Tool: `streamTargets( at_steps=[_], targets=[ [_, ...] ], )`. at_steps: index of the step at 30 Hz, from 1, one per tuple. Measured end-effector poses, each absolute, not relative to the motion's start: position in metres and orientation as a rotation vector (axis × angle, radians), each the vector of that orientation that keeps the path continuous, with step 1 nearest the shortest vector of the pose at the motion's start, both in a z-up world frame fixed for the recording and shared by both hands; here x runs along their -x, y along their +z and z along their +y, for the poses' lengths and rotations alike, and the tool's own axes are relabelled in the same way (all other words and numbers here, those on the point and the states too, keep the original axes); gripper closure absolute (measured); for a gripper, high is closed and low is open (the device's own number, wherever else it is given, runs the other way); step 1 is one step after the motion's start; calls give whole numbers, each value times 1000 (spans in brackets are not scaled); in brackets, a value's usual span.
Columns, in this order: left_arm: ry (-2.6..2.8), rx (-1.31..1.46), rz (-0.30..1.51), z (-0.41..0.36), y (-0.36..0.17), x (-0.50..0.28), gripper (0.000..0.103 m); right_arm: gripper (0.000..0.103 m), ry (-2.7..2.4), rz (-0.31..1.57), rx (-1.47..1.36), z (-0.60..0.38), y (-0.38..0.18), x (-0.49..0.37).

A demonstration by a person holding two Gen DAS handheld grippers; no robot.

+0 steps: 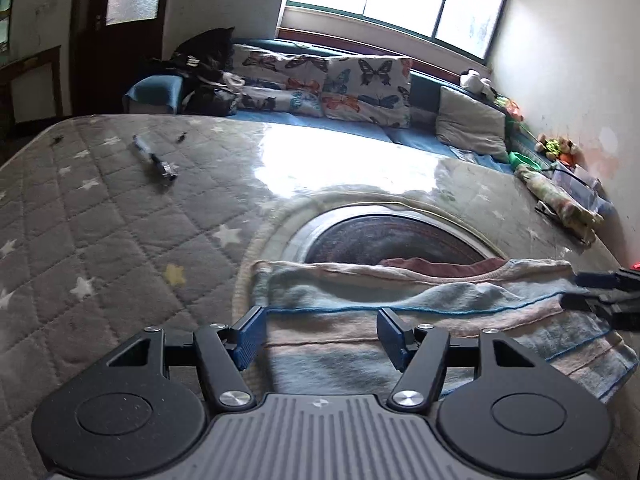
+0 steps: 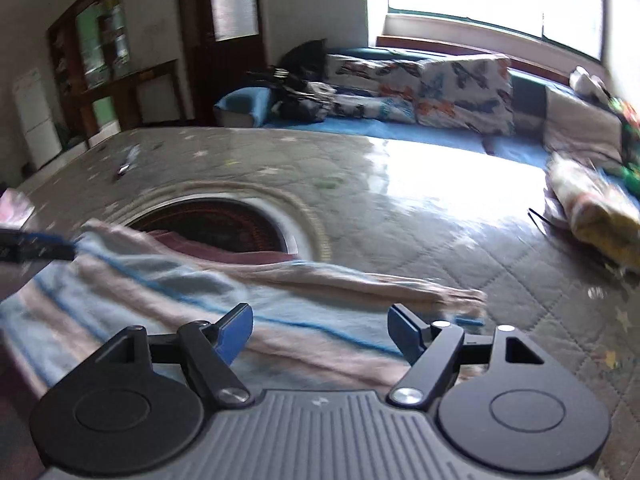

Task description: Fold clothes

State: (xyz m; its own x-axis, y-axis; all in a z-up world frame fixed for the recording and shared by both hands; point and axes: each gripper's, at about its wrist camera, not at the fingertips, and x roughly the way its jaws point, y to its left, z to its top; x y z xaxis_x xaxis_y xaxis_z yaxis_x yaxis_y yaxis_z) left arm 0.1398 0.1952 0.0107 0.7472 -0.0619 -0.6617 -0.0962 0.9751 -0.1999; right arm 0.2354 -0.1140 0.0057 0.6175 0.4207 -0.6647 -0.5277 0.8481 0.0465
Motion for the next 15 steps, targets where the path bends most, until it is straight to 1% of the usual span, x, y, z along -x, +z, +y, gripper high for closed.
streamTargets(
  at_steps=[4, 8, 15],
  targets=[
    [26, 282, 723, 204, 11, -139, 40, 27, 639, 705, 199, -89, 15, -207],
    [62, 230, 716, 198, 11, -150, 40, 27, 720, 693, 232, -68, 18, -182],
    [134, 221, 746, 212, 1, -175, 49, 27, 771, 709, 258, -51, 6, -170]
  ],
)
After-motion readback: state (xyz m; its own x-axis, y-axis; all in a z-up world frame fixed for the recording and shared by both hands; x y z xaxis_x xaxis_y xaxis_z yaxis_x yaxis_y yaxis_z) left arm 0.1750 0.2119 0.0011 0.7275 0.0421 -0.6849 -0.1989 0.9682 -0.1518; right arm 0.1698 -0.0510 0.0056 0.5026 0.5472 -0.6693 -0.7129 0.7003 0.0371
